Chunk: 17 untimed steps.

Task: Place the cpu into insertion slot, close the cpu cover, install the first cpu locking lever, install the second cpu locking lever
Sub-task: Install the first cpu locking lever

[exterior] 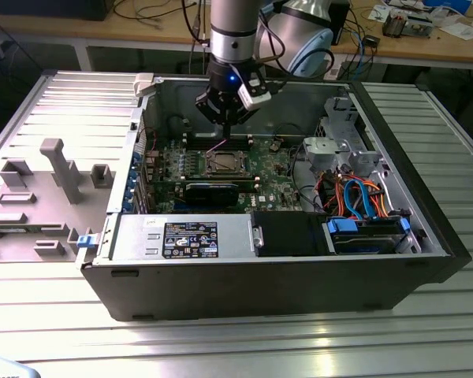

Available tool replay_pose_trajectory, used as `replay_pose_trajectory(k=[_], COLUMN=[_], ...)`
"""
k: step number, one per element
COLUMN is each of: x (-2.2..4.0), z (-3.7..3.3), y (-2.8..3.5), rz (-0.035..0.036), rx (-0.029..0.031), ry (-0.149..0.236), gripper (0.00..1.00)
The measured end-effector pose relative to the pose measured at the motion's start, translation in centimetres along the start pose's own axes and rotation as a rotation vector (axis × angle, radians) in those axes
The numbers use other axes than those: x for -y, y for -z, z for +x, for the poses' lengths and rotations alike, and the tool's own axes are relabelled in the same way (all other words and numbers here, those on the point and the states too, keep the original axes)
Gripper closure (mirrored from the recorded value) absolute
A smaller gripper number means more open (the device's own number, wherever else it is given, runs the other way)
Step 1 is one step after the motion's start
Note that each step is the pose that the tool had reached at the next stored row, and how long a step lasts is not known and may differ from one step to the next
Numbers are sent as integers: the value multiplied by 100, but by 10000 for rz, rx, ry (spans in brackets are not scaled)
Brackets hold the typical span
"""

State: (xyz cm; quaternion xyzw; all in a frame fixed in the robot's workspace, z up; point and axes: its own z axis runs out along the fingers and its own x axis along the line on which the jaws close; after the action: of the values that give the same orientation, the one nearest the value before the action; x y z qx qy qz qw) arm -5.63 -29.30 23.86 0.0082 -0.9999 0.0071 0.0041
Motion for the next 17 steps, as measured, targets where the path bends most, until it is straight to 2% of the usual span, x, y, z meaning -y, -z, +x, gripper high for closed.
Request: replay_pose_trajectory(k=[12, 17], x=[-81, -85], z=[20, 19], y=[-45, -85], rz=[-1, 0], rx=[1, 1], ry=[48, 55], gripper=[89, 89])
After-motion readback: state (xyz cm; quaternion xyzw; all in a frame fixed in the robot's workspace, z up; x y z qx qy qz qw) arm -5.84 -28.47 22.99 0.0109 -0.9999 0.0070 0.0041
